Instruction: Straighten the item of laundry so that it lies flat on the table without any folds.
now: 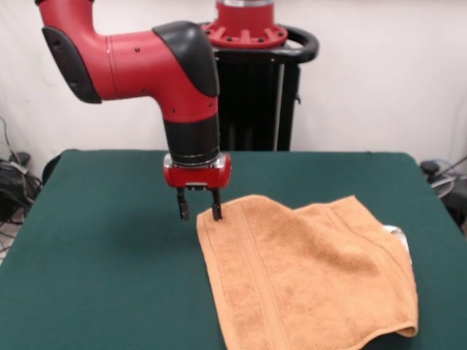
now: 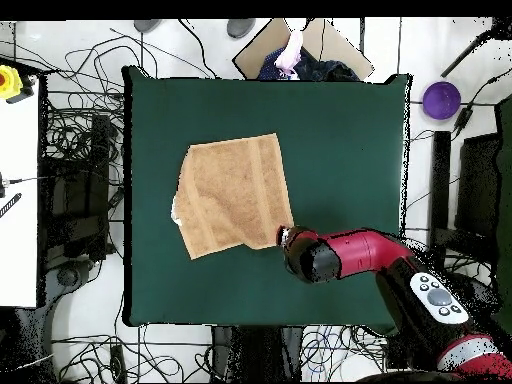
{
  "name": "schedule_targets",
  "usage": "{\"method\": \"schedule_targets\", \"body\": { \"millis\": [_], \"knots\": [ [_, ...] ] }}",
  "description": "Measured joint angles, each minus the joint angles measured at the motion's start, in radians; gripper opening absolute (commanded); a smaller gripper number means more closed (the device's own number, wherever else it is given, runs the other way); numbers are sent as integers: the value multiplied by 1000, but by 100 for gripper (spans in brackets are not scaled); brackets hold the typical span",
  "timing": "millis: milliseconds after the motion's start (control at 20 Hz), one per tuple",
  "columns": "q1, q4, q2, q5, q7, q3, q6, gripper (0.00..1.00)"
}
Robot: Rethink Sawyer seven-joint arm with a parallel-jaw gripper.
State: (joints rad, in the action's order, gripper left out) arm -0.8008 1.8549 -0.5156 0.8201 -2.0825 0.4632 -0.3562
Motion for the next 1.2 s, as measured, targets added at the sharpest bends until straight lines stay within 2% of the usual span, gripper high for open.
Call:
{"method": "schedule_targets", "body": {
  "millis": [1200],
  "knots": [
    [-6, 4, -2, -2, 0, -6, -31, 100]
  ]
}}
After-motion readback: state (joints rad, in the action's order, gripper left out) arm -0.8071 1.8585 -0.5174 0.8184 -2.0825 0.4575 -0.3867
